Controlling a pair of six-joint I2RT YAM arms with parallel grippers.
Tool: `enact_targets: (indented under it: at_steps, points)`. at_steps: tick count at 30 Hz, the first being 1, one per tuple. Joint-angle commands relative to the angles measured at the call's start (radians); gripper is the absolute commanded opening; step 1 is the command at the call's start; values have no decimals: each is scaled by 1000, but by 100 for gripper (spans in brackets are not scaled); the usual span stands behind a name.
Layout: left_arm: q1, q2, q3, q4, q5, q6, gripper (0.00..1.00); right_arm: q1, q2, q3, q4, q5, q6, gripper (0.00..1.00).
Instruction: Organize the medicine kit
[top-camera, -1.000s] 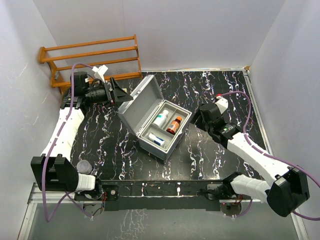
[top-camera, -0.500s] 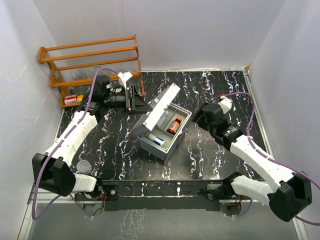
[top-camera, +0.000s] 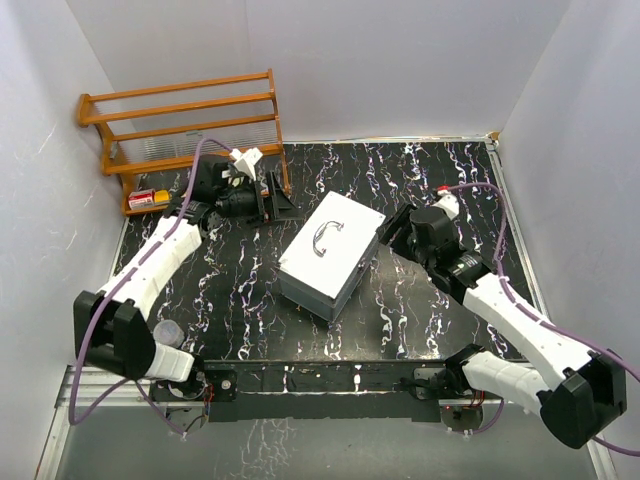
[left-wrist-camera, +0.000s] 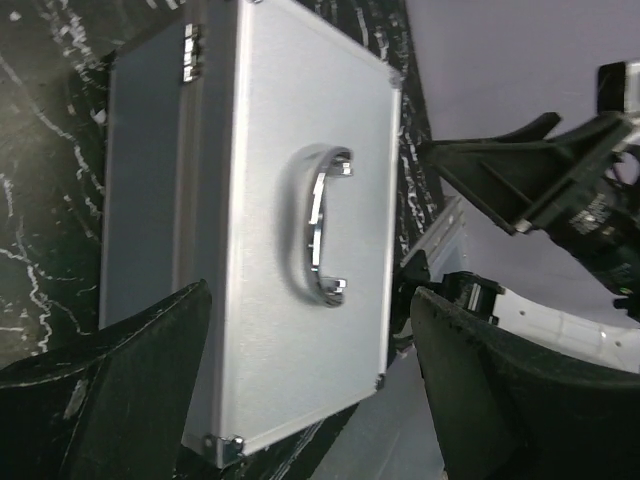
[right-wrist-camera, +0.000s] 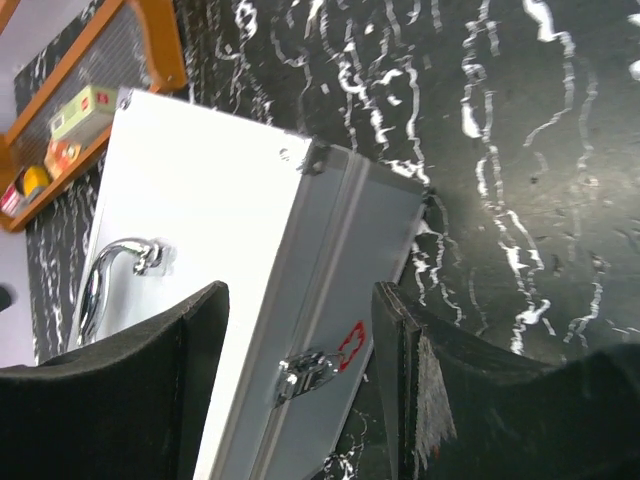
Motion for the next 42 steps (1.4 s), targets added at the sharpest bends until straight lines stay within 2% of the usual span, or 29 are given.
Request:
enact_targets:
  at_steps: [1, 6, 10, 16, 24, 29, 33, 36, 39, 42]
  points:
    - [1, 59, -29, -38, -22, 45, 78, -2, 47, -9, 144, -179, -50, 57]
    - [1, 99, -45, -43, 16, 65, 74, -2, 130, -9, 206, -290, -62, 51]
    - [1, 133, -54, -57, 52, 82, 66, -2, 161, -21, 233, -308, -56, 40]
    - [2, 136, -61, -76, 33, 121, 60, -2, 216, -21, 260, -360, -77, 27]
    - [16, 156, -44, -122, -90, 185, 52, 8, 299, -17, 364, -438, -18, 23]
    - [48, 176, -24, -142, -88, 216, 48, 32, 351, -11, 421, -442, 25, 22]
    - [53, 203, 0, -168, -81, 252, 45, 36, 359, -2, 422, -411, 8, 22]
    - [53, 209, -3, -168, -85, 266, 45, 36, 333, 19, 384, -360, -40, 27]
    - [54, 197, -22, -153, -115, 271, 45, 36, 279, 46, 318, -283, -88, 37]
    - [53, 182, -36, -142, -142, 284, 46, 34, 205, 62, 252, -213, -135, 52]
